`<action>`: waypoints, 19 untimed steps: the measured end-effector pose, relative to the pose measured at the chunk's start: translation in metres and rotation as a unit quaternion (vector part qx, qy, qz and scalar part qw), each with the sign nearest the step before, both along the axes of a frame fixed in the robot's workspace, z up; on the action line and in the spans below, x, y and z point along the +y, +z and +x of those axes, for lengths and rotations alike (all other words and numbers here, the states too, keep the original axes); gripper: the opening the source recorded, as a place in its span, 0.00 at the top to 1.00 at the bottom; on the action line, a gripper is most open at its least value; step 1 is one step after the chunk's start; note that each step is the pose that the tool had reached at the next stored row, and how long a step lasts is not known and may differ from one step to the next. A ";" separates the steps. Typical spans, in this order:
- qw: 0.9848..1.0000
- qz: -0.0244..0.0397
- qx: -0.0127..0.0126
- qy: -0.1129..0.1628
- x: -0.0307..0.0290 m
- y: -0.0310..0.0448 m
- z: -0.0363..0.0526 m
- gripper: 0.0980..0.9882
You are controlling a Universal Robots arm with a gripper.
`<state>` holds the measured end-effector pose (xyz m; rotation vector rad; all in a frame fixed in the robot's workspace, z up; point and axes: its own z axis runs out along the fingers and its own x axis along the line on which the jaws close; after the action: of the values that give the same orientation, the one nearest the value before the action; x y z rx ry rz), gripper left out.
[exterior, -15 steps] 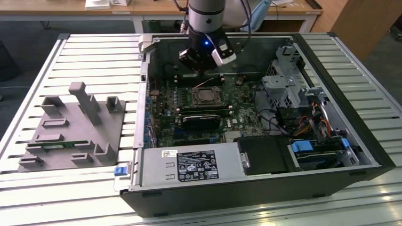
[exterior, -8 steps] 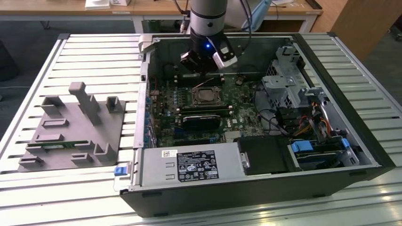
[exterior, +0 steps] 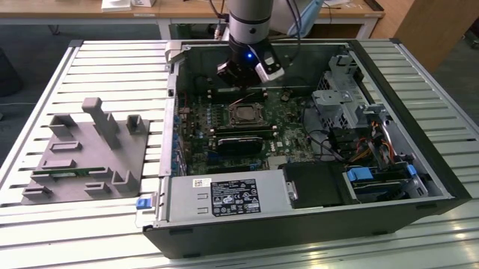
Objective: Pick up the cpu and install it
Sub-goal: 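Install the first cpu locking lever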
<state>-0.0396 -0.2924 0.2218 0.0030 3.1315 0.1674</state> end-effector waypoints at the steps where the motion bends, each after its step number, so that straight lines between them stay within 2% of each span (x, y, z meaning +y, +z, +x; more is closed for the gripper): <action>1: 1.000 0.000 0.000 0.000 0.0002 -0.0005 0.0007 0.99; 6: 1.000 0.000 0.002 0.000 0.0008 -0.0039 0.0051 0.99; 15: 1.000 0.000 0.011 0.000 0.0018 -0.0114 0.0194 0.99; 19: 1.000 0.000 0.015 0.000 0.0019 -0.0154 0.0236 0.99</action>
<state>-0.0160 -0.2905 0.2063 0.0056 3.1605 0.1687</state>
